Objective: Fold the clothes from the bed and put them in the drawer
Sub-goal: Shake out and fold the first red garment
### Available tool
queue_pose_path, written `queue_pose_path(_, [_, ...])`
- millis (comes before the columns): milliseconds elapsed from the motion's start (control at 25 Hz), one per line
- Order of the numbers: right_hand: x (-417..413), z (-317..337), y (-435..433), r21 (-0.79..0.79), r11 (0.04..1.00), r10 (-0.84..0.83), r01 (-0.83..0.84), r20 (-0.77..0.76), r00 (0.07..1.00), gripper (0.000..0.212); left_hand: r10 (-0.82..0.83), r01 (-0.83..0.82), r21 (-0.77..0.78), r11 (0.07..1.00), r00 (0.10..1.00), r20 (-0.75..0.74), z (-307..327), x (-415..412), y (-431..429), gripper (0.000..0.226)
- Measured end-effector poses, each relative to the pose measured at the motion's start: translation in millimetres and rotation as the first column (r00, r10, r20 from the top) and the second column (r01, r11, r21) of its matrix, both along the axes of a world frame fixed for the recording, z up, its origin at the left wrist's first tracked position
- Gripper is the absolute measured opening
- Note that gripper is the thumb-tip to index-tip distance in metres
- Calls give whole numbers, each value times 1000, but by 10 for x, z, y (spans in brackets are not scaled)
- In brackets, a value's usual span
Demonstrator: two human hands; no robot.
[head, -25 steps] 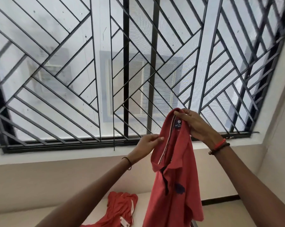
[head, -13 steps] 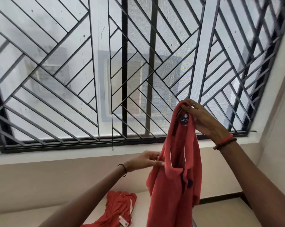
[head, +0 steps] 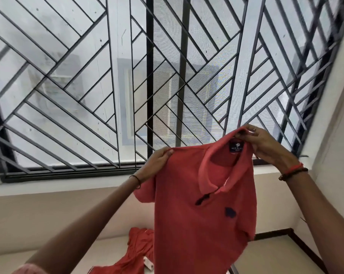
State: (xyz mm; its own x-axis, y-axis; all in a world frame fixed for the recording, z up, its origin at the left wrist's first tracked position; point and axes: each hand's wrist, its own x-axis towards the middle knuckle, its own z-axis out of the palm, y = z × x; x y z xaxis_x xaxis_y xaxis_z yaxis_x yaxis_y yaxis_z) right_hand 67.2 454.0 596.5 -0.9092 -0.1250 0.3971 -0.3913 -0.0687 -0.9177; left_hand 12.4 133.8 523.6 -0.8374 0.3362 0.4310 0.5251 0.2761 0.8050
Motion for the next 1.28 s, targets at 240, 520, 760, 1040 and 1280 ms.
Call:
queue_pose_path(240, [123, -111, 70, 235, 941, 177, -244, 275, 945, 73, 251, -244, 57, 968, 951, -181, 314, -83, -12, 18])
queue_pose_path(520, [199, -227, -89, 321, 804, 386, -501, 359, 850, 68, 368, -354, 102, 930, 905, -215, 586, -103, -69, 20])
queue_pose_path(760, [-27, -310, -181, 310, 912, 181, -269, 285, 941, 88, 70, -70, -56, 996, 997, 12, 557, -73, -347, 14])
queue_pose_path(1040, [-72, -338, -389, 161, 972, 114, -169, 304, 946, 31, 102, -213, -238, 948, 908, -407, 464, -142, -426, 13])
queue_pose_path(1280, [-183, -293, -567, 205, 961, -199, 183, 57, 978, 9, 158, -187, 138, 973, 967, 198, 442, -40, -92, 19])
